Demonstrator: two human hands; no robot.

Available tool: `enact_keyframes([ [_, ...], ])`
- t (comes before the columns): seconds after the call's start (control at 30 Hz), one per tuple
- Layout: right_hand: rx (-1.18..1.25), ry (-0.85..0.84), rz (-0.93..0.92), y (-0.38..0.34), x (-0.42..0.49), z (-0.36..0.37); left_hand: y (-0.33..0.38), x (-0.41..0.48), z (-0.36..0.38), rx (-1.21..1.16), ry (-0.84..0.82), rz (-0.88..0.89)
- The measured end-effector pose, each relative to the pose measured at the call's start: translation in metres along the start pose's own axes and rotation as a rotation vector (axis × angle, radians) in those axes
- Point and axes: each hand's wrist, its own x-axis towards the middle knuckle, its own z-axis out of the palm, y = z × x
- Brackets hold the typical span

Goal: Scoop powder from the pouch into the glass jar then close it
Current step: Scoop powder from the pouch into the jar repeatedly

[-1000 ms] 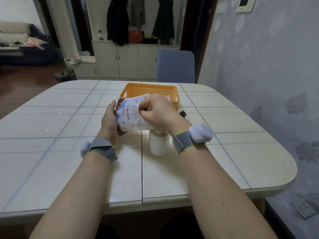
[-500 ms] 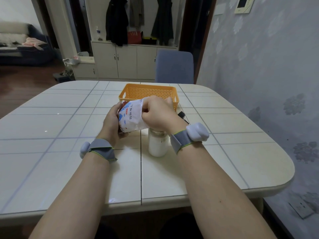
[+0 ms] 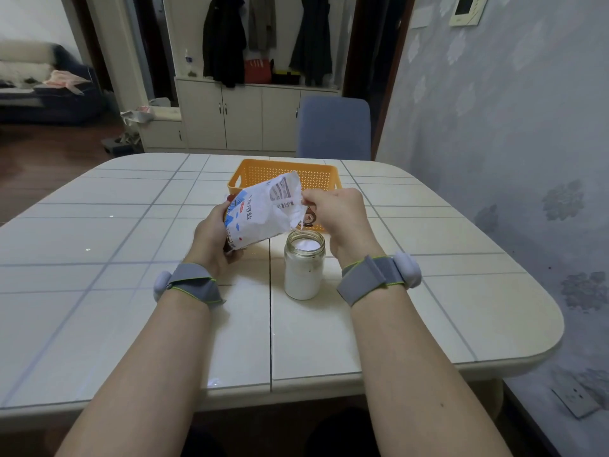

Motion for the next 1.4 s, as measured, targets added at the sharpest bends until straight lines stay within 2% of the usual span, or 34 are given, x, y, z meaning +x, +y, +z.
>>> enact_keyframes([
  [0.27,0.152,0.108,0.074,0.010,-0.006,-0.025,-0.002,0.000,0.002,0.017,-0.012,-0.010],
  [0.87,0.214,0.130,0.080,0.000,-0.033,-0.070,-0.001,0.004,-0.002,-0.051,0.012,-0.024],
  [1.2,0.201,-0.024,-0.035,0.023,-0.035,-0.082,-0.001,0.003,-0.003,-0.031,-0.006,-0.022],
  [1.4,0.272,-0.065,-0.016,0.027,-0.035,-0.084,-0.001,0.002,-0.001,-0.028,-0.014,-0.017],
])
